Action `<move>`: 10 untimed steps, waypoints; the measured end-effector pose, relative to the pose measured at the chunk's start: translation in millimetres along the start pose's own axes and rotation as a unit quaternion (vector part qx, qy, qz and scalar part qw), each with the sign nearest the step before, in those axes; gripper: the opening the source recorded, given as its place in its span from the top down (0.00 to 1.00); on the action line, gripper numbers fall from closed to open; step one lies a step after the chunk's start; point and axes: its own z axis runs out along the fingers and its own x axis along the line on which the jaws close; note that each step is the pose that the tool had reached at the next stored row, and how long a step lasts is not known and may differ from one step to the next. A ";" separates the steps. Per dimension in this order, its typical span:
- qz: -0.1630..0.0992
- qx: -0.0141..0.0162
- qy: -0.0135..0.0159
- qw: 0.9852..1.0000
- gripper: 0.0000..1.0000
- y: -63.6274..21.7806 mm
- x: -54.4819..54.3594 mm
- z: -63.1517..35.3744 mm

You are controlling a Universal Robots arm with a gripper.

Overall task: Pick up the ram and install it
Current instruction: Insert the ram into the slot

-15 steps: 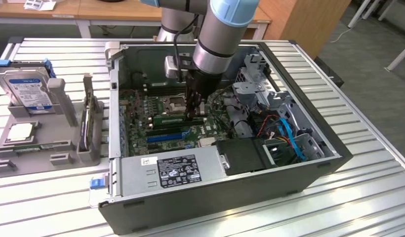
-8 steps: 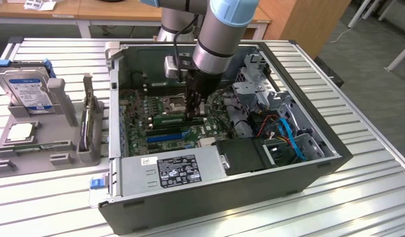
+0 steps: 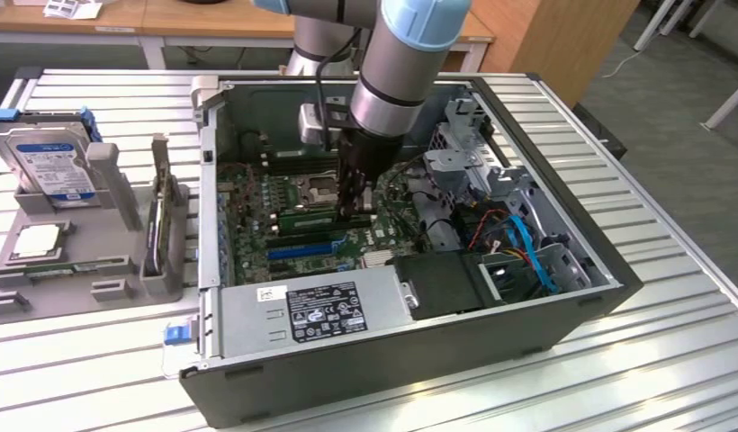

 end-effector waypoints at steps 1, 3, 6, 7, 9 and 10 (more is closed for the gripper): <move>0.000 0.000 0.000 1.000 0.86 -0.1 0.1 0.9; 0.000 0.000 0.001 1.000 0.86 -0.2 0.2 1.4; 0.000 0.000 0.001 1.000 0.86 -0.3 0.1 1.6; 0.000 0.000 0.001 1.000 0.86 -0.3 0.1 1.7; 0.000 0.000 0.000 1.000 0.86 -0.2 0.0 1.4; 0.000 0.000 0.000 1.000 0.86 -0.1 -0.2 0.3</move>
